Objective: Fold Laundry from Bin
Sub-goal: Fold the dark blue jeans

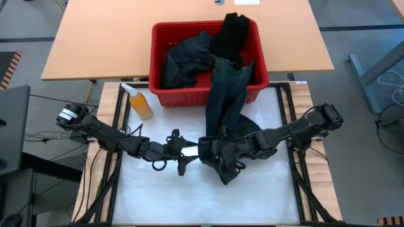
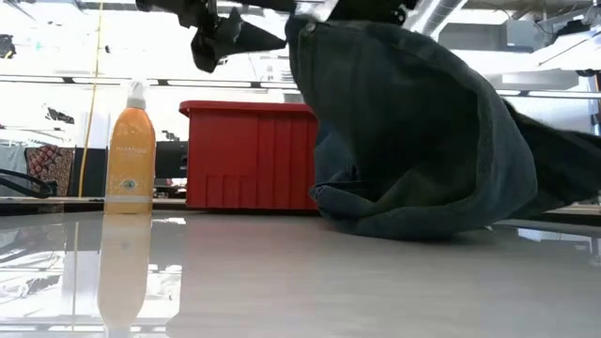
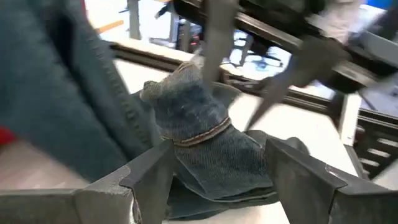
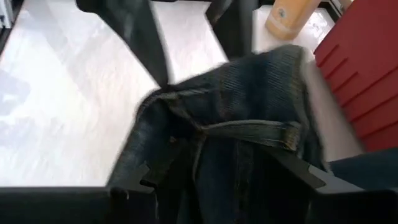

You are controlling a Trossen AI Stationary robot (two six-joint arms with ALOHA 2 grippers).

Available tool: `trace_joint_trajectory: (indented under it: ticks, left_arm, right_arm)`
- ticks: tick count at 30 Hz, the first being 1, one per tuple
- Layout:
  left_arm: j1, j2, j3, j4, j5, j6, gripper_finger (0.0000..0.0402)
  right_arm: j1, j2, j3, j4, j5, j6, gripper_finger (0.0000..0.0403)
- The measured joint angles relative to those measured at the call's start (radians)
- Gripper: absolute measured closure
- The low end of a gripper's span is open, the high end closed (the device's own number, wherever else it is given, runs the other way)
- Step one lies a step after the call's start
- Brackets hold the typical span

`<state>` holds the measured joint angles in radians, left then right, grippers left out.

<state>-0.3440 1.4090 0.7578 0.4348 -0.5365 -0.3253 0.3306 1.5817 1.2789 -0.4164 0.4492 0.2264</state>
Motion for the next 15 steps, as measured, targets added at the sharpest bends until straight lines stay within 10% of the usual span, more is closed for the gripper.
trace_joint_trajectory:
  ticks: [15]
  left_arm:
    - [0.088, 0.0, 0.0, -0.146, 0.013, -0.181, 0.0162]
  right_arm:
    - [-0.039, 0.049, 0.008, 0.122, -0.028, -0.09, 0.0191]
